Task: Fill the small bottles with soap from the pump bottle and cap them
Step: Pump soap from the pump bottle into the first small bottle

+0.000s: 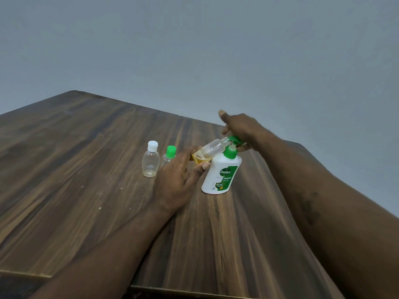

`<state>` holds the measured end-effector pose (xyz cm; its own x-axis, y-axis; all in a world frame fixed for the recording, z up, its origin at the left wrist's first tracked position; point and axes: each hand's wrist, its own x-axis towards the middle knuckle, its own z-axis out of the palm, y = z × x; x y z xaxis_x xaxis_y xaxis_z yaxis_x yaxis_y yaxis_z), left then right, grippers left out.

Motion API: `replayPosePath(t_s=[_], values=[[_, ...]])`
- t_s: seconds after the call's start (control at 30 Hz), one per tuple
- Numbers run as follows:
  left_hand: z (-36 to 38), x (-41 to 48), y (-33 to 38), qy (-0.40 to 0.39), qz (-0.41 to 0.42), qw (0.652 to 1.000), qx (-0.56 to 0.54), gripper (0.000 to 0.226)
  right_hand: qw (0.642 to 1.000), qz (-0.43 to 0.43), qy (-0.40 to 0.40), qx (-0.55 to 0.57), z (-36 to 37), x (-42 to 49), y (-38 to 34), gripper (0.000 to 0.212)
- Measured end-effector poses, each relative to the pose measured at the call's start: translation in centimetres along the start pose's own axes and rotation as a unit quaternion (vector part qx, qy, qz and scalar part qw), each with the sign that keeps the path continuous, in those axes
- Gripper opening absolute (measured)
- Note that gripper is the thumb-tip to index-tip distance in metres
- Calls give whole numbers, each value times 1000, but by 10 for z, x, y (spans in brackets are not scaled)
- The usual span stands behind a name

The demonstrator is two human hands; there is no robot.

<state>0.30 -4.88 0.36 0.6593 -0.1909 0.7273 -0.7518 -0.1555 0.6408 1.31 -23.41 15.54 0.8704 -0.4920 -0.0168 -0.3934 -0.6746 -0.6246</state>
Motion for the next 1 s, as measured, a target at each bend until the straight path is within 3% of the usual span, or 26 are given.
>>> replayPosePath(t_s=[0.1,0.33,0.6,0.8,1.0], values=[[0,0,0,-3,3,1000,0,34,1000,15,-21,-9,19,4,12,66],[0,-1,-1,-4,6,1000,3,35,999,-10,8,-50,18,-1,11,64],[0,0,0,13,13,1000,-5,36,997,-33,63,-13,-13,-4,-9,70],[-1,-1,-2,12,10,1000,-1,34,997,-27,6,-75,18,-2,6,59],[0,-1,-3,2,6,1000,7,34,996,-38,22,-77,18,-4,7,58]])
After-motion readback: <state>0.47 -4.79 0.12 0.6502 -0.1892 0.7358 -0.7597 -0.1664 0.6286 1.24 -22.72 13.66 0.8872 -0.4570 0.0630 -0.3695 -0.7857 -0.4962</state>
